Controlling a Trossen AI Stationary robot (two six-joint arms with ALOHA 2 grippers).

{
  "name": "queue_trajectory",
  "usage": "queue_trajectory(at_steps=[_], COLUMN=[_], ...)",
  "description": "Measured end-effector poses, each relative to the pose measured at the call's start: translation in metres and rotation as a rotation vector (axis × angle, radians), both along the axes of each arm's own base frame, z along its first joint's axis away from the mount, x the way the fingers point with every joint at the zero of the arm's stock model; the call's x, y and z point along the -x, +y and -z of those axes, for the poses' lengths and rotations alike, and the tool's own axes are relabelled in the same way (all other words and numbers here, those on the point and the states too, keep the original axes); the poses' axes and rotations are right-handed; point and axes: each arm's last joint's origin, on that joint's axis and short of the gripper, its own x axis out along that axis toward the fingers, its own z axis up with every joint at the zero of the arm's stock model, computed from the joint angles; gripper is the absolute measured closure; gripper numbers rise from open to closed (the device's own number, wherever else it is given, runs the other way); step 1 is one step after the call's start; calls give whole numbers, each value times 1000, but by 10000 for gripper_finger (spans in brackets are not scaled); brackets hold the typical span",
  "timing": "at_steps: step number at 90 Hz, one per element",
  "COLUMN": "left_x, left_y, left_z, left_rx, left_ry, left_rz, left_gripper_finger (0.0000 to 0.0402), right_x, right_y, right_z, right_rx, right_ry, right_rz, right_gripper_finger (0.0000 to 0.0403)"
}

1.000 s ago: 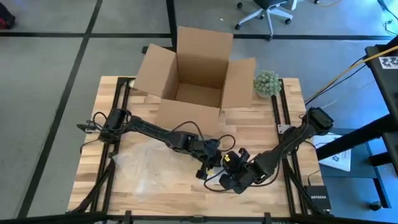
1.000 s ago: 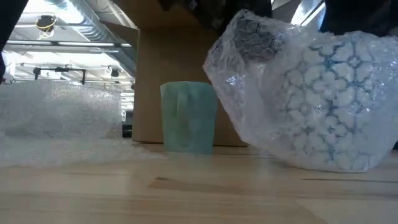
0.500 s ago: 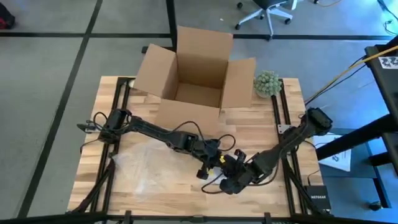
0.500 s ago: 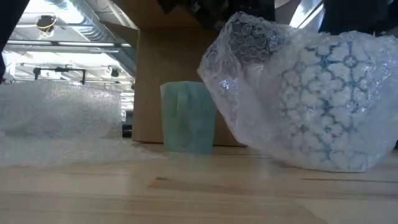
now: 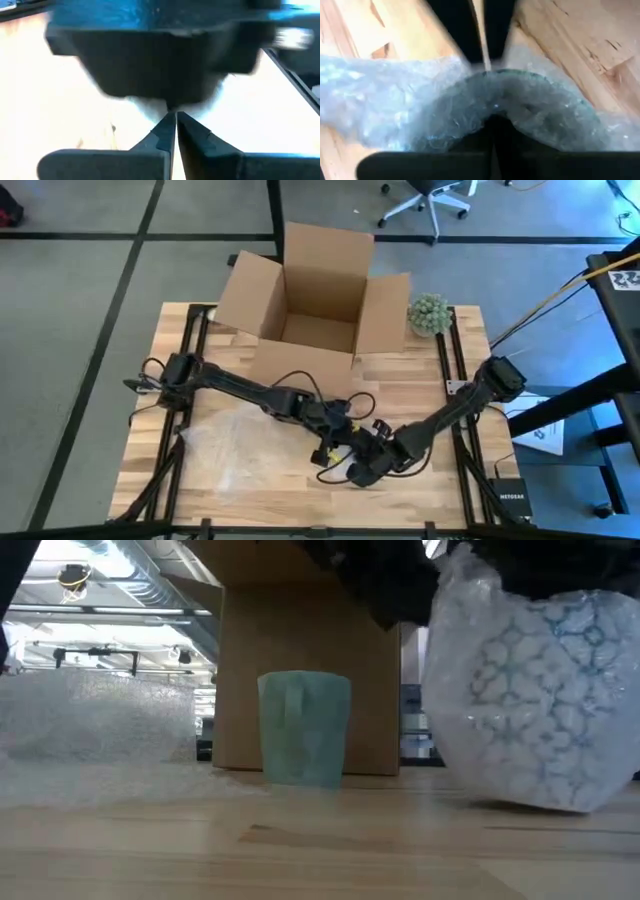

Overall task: Wrap mug
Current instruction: Wrap the bottom white blue floral mug glass

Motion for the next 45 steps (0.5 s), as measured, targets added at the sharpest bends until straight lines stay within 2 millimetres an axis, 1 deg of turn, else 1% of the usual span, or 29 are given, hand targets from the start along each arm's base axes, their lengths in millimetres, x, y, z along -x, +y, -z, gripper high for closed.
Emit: queue_trajectory(at_steps=[9, 16, 20, 26, 34, 45], left_x=[13, 19, 20, 21, 21, 18], left_y=[1, -1, -4, -9, -16, -19], left_z=[-6, 0, 7, 19, 32, 35], left_rx=[-21, -45, -47, -16, 72, 154], left_ry=[81, 160, 174, 150, 78, -11], left_rz=[8, 20, 36, 90, 145, 145], left_gripper_finger=[402, 402, 402, 402, 402, 402], right_x=[0, 0, 0, 0, -1, -2], right_y=[0, 0, 0, 0, 0, -3], right_z=[0, 0, 0, 0, 0, 0], right_rx=[-2, 0, 2, 8, 10, -6], right_ry=[0, -1, -3, -8, -18, -31], right_rz=[2, 2, 4, 7, 26, 84], right_gripper_finger=[403, 403, 403, 403, 403, 403])
